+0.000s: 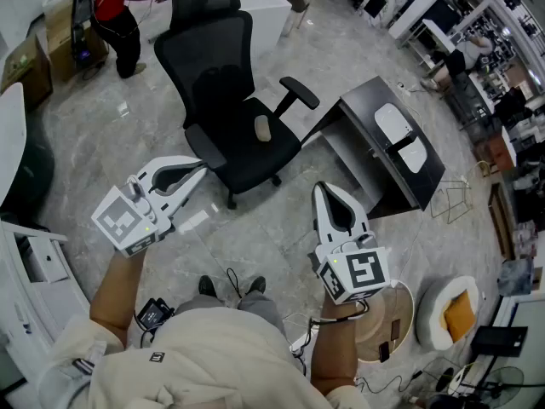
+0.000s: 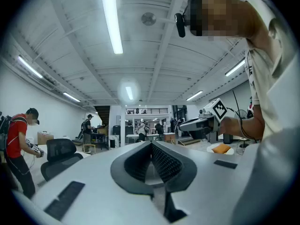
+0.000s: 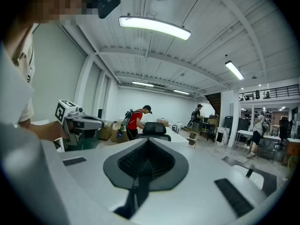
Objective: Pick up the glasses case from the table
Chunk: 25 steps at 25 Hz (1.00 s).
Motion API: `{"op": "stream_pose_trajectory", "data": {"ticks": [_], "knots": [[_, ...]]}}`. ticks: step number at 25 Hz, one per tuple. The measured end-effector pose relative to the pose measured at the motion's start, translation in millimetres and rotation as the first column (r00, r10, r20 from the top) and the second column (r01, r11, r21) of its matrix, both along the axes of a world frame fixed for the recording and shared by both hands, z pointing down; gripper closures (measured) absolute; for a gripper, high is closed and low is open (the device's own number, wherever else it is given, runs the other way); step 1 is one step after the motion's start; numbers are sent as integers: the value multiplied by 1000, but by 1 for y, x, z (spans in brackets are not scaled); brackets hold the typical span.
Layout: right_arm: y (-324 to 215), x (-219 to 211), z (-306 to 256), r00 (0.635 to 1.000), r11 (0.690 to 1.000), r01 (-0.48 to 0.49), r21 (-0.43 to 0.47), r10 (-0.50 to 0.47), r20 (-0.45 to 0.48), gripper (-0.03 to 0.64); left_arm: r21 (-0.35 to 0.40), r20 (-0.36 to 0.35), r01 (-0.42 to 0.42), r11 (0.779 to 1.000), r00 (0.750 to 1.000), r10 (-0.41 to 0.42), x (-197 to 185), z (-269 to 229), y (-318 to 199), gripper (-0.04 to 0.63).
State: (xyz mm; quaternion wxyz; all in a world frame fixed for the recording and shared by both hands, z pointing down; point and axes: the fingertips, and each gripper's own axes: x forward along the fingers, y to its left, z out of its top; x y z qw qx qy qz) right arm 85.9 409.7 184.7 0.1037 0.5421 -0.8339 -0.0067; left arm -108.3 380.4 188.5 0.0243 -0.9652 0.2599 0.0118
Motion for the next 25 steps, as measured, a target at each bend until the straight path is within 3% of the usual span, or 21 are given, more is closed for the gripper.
{"op": "stream_pose_trajectory", "data": {"ticks": [13,25], "knots": [[-34,6,13,1000,1000,13,-19,-12,27,594,-25,11,9,1000,1000,-9,9,11,-22,580],[-142,68,30,979,988,150,-39,-144,143,592,-70,52,151,986,988,-147,72,16,-81,580]]}}
